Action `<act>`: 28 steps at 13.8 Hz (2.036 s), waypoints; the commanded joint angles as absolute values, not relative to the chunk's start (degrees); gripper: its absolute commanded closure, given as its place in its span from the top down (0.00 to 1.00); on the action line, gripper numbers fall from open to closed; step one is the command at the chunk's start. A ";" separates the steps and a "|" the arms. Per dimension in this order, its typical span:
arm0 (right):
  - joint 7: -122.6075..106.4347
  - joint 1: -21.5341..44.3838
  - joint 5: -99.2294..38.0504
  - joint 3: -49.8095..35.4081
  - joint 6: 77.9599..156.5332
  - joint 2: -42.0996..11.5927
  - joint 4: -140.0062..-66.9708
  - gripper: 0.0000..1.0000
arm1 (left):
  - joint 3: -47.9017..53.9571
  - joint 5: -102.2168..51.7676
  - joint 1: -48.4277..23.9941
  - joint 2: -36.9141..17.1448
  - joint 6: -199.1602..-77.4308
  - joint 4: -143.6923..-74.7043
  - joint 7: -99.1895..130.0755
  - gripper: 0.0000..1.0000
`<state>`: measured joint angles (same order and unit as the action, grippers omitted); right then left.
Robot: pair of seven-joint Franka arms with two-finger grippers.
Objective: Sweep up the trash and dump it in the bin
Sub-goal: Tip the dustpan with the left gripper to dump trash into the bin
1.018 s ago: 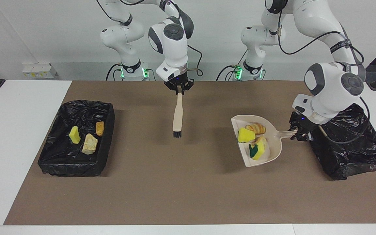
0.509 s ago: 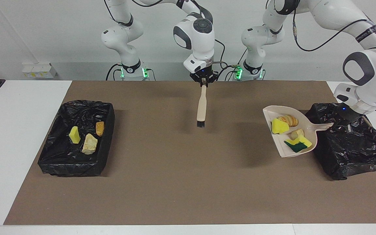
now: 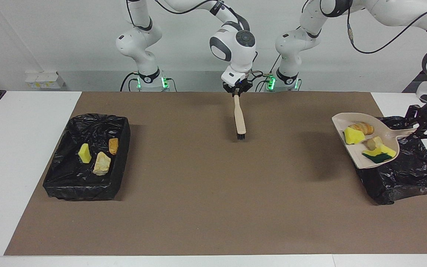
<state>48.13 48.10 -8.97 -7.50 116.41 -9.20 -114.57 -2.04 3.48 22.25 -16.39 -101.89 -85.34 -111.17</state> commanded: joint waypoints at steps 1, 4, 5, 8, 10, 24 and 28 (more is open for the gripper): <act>47.28 48.52 -8.44 -7.47 115.66 -9.67 -114.61 0.00 | -1.14 6.40 27.14 -17.48 -102.83 -81.84 -113.47 0.00; 50.45 48.60 -8.44 -7.47 116.63 -9.23 -116.27 0.00 | -0.88 15.79 27.60 -21.62 -103.62 -74.80 -113.30 0.00; 50.54 48.60 -8.44 -7.47 117.41 -8.97 -117.41 0.00 | -0.88 18.52 27.16 -21.62 -106.76 -75.23 -113.12 0.00; 50.19 48.25 -8.44 -7.38 119.09 -8.88 -118.74 0.00 | -0.79 30.01 24.27 -21.53 -111.26 -78.13 -112.77 0.00; 49.92 48.16 -8.44 -7.38 119.53 -8.61 -119.53 0.00 | -0.88 36.97 22.25 -21.36 -112.67 -79.10 -112.41 0.00; 48.17 40.80 -8.35 -7.12 120.24 -3.88 -117.16 0.85 | -0.97 73.70 12.48 -13.54 -108.11 -87.71 -87.28 0.00; 47.81 34.81 -5.83 -6.94 118.92 2.88 -117.51 1.00 | -0.70 75.50 12.39 -12.04 -108.02 -87.71 -86.48 0.00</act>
<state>47.94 36.48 -8.24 -6.62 119.48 -1.33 -115.79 -0.21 74.04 13.50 -14.18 -108.50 -85.19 -88.22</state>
